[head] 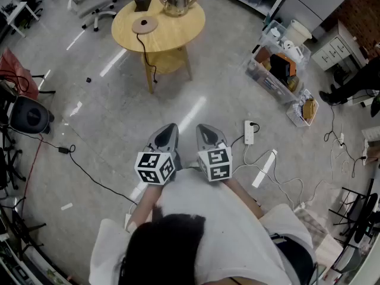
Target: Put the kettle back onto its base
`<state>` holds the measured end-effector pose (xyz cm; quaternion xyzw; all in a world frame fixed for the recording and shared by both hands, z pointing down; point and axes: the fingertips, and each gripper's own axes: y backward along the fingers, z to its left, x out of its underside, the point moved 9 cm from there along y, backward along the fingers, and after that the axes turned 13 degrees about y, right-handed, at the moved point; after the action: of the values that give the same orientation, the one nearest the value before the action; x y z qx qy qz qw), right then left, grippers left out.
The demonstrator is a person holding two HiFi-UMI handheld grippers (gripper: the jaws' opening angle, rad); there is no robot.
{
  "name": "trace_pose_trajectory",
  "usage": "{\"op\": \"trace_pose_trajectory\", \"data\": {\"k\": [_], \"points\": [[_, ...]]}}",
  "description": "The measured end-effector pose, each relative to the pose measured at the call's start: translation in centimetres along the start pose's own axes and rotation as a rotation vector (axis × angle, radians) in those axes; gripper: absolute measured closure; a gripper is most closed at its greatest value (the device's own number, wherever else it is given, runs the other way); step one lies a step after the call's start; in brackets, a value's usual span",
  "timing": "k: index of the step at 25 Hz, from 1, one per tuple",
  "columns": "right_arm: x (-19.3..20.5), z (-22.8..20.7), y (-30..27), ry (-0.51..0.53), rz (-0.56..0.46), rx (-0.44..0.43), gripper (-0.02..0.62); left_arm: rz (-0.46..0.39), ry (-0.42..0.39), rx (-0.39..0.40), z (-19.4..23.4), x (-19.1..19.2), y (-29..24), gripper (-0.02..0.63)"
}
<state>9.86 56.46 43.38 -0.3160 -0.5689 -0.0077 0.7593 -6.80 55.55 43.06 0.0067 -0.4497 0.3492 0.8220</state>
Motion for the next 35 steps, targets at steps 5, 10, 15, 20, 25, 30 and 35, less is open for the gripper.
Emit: {"op": "trace_pose_trajectory", "data": {"k": [5, 10, 15, 20, 25, 30, 35], "points": [[0.0, 0.2, -0.6, -0.003, -0.001, -0.001, 0.568, 0.014, 0.010, 0.006, 0.5, 0.0, -0.3, 0.577], [0.2, -0.1, -0.9, -0.028, 0.006, -0.016, 0.568, 0.015, 0.018, 0.000, 0.4, -0.3, -0.7, 0.577], [0.2, -1.1, -2.0, -0.108, -0.034, -0.001, 0.568, 0.003, 0.009, -0.014, 1.2, -1.1, -1.4, 0.577], [-0.7, -2.2, -3.1, -0.124, -0.037, 0.021, 0.568, 0.014, -0.011, 0.000, 1.5, -2.2, -2.7, 0.577], [-1.0, -2.8, -4.6, -0.141, -0.019, 0.028, 0.568, 0.027, -0.010, 0.024, 2.3, -3.4, -4.4, 0.577], [-1.4, -3.5, -6.4, -0.227, -0.033, -0.005, 0.568, 0.043, -0.031, 0.056, 2.6, -4.6, -6.4, 0.577], [-2.5, -4.1, -8.1, -0.200, -0.027, -0.012, 0.568, 0.045, -0.057, 0.092, 3.0, -6.1, -7.7, 0.577]]}}
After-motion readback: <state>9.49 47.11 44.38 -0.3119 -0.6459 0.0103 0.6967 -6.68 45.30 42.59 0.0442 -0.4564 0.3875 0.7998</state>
